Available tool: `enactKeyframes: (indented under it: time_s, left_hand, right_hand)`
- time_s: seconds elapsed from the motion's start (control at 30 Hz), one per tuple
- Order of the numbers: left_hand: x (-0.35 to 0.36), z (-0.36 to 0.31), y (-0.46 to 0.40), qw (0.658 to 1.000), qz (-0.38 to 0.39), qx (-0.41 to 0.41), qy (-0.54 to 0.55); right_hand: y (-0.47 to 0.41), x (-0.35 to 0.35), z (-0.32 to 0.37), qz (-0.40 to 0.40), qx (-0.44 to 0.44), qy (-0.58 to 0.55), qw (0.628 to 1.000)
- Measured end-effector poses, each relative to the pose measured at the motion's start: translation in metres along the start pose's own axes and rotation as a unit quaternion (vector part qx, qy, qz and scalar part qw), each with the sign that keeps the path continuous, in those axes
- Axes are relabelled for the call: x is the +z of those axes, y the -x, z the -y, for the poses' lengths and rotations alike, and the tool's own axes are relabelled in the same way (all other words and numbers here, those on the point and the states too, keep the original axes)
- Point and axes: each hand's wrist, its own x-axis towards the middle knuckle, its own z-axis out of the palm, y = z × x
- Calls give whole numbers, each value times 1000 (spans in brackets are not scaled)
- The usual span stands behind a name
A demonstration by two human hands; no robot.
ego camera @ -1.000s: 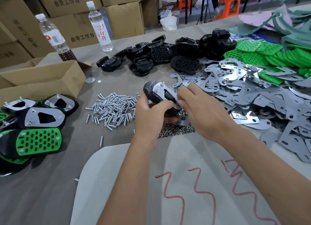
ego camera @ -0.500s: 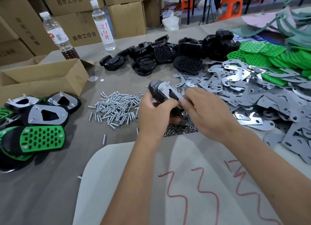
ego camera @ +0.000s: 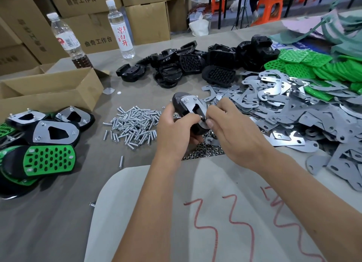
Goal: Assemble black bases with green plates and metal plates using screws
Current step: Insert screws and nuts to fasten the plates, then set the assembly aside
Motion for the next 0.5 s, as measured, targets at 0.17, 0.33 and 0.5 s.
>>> enactKeyframes:
  time_s: [0.17,0.33,0.5]
  left_hand:
    - [7,2,2,999,9,16,32]
    - [13,5,3,999,-5,24,40]
    - [10,0,-1,993,-98,28,51]
  right_hand:
    - [0,2,-3,-50,45,35,997]
    - [-1,3,-5,-48,97,24,994]
    - [-12,-5,1,-46,38,-138,989]
